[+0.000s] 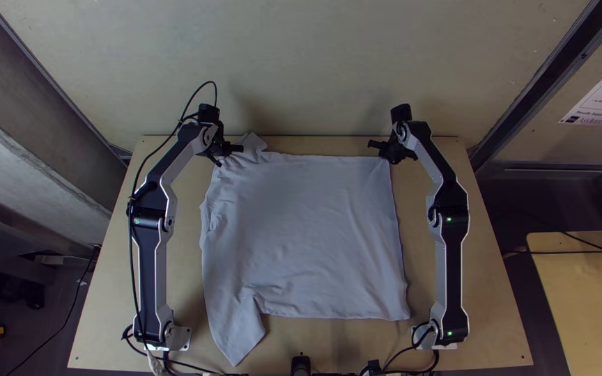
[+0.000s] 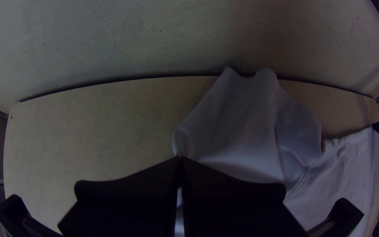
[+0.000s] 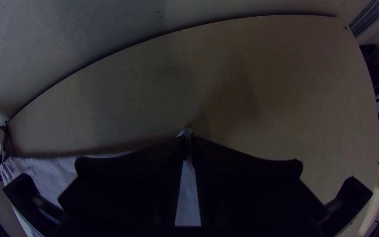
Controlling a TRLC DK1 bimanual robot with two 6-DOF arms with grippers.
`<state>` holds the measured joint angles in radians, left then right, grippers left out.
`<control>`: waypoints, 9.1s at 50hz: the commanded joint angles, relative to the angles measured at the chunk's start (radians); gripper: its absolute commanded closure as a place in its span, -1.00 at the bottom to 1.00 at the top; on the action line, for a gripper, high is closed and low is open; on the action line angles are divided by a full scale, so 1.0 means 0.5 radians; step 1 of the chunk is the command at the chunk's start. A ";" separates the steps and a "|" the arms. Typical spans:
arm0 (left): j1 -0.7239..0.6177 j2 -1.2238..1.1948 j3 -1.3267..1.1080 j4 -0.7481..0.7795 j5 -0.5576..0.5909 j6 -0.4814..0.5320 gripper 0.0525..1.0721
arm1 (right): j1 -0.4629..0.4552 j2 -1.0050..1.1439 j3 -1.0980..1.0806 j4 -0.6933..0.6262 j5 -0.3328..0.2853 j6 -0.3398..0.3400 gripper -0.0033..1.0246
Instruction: Fold the t-shirt
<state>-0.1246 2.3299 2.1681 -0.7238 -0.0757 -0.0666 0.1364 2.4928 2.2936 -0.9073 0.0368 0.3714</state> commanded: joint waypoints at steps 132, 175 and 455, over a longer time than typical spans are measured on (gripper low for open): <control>0.031 -1.632 -2.054 0.659 0.167 0.109 0.95 | 0.080 -1.365 -1.777 0.594 0.298 -0.154 0.95; -0.024 -1.834 -2.738 0.895 0.176 -0.072 0.17 | 0.062 -1.510 -2.480 0.854 0.414 -0.123 -0.59; 0.013 -2.077 -2.038 -0.635 0.326 0.593 0.94 | 0.141 -2.068 -2.090 -0.443 -0.156 -0.322 0.94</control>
<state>-0.1307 1.2381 1.0920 -1.0447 0.0868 0.1989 0.2249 1.4090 1.1950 -1.1370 -0.0639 0.2321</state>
